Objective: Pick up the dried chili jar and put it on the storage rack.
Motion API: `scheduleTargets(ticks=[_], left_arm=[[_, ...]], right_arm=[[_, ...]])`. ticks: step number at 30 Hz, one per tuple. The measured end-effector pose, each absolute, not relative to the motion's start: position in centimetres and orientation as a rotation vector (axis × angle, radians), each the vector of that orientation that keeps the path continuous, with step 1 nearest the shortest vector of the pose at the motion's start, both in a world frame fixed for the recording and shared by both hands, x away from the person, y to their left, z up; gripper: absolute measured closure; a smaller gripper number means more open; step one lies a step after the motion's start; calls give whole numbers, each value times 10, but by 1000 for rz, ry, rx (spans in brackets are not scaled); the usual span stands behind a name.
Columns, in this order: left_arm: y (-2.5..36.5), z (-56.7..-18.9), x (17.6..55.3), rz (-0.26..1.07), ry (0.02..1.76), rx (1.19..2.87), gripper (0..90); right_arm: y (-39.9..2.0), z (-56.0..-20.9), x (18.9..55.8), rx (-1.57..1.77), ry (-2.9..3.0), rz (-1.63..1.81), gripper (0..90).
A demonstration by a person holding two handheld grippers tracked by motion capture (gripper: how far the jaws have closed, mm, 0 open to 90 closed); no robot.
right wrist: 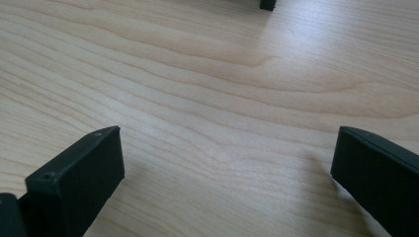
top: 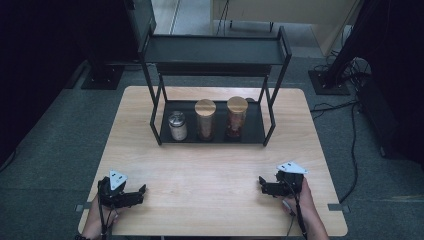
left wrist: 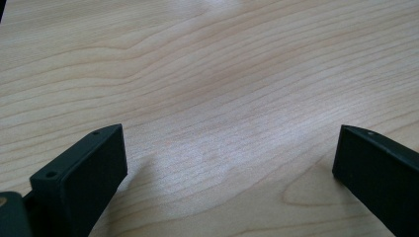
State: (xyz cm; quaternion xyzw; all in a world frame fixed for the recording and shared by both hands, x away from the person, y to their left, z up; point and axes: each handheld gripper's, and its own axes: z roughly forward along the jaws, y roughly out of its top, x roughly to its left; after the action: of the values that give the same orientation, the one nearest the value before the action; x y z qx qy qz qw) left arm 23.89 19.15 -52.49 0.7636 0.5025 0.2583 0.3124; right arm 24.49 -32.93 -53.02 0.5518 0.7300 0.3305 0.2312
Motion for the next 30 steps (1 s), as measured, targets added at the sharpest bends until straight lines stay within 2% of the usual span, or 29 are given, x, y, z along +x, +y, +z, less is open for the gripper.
scheduleTargets(ticks=[30], left_arm=[[192, -525, 239, 685, 1332, 2012, 5]], right_arm=[[-367, -531, 219, 1561, 1964, 883, 0]])
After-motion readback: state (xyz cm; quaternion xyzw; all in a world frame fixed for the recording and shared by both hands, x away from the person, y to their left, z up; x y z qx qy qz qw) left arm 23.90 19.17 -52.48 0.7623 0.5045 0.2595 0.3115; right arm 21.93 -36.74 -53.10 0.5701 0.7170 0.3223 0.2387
